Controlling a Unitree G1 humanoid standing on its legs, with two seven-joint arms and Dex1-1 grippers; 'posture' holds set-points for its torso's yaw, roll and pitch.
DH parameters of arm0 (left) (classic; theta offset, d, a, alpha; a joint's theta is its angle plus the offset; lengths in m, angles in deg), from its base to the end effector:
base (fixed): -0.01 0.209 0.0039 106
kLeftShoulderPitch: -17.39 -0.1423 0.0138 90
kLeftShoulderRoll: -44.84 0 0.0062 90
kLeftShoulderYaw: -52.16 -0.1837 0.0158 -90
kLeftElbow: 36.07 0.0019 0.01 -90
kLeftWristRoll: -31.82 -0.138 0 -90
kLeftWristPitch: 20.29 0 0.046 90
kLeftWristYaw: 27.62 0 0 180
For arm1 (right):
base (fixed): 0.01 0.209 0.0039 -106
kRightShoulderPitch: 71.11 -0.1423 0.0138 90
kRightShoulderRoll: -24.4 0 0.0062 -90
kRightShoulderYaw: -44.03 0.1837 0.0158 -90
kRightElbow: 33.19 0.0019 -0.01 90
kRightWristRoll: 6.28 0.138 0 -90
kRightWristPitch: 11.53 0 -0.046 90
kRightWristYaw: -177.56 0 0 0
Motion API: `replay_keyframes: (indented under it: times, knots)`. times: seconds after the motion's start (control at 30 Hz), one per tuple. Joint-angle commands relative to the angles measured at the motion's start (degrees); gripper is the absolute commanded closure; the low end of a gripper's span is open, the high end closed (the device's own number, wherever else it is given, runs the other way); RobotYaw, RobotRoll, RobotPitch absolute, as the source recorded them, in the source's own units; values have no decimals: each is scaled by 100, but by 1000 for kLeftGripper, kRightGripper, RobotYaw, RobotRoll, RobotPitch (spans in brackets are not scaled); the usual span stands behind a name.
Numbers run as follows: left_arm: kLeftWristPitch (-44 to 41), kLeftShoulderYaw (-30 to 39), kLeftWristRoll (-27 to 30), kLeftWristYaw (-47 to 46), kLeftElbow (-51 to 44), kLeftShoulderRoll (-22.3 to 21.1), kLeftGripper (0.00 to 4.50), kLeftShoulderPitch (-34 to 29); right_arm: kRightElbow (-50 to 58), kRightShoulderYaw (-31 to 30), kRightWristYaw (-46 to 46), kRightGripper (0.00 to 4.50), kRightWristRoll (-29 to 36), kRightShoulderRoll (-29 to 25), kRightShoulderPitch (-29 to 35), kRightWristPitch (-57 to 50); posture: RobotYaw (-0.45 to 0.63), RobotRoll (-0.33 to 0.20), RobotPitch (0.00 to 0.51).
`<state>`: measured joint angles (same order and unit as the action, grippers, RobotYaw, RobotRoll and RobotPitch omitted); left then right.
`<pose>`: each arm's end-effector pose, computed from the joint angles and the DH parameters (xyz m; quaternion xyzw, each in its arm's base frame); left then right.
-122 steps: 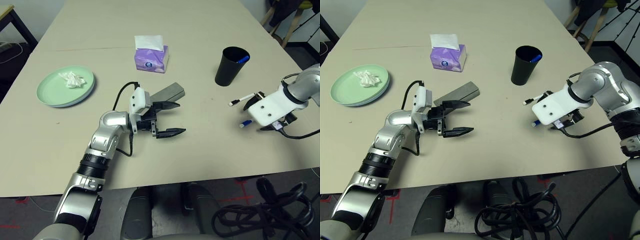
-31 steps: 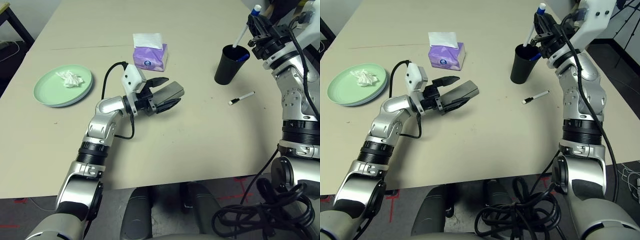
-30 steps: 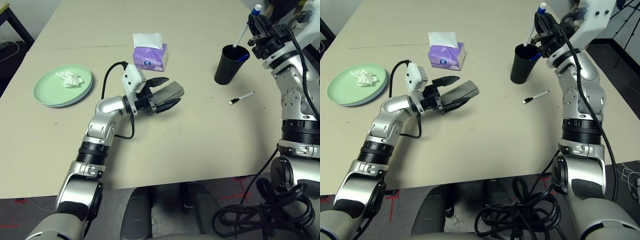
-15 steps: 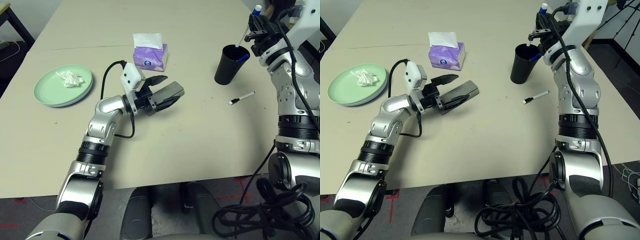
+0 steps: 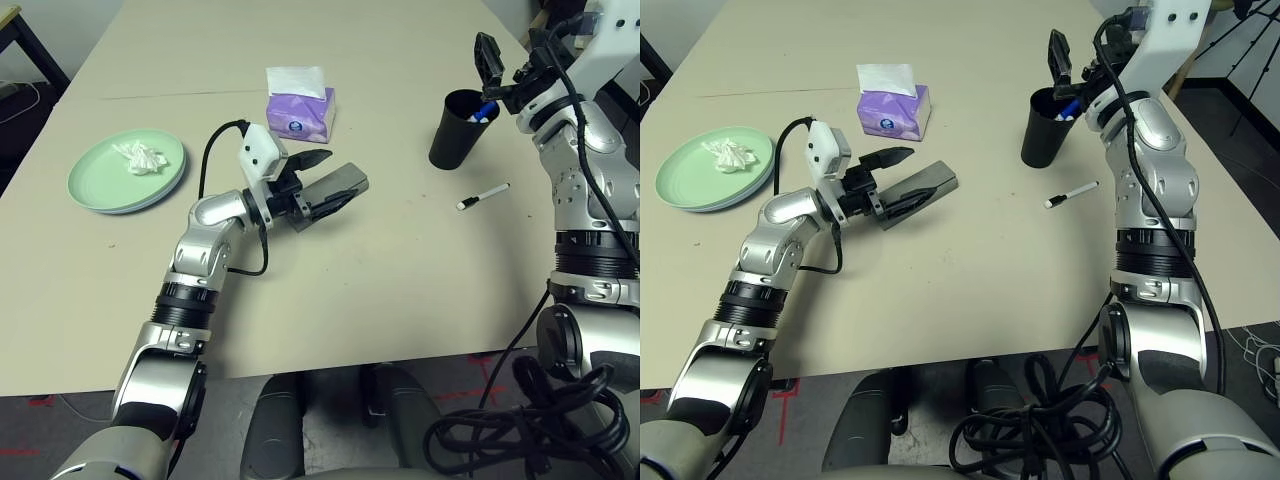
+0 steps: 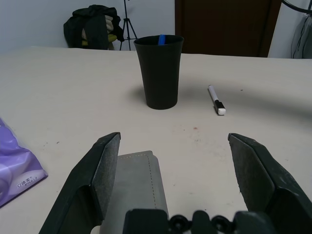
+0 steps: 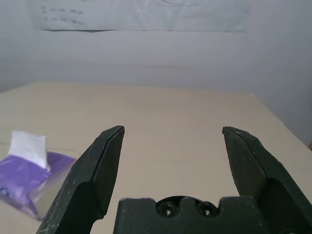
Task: Organize and tidy the items on the table.
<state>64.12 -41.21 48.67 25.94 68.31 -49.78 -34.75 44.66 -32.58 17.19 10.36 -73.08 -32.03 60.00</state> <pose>0.3114 0.1751 0.1698 0.1048 -0.1078 -0.5011 0.8522 0.3145 -0.2171 0.2551 -0.0192 -0.2054 0.1362 0.9690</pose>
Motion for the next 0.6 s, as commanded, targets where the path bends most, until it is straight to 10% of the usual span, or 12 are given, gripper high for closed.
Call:
replay_keyframes:
  times: [0.03,0.6]
  knots:
    - [-29,-23,-8,33,-30,-6,0,-55,-182,-281,948,52,168,-266,131,-39,47,0,167]
    - [-146,-29,10,-78,-488,-54,0,-437,-2783,-2895,6107,52,-1905,-2389,-310,3480,85,0,217]
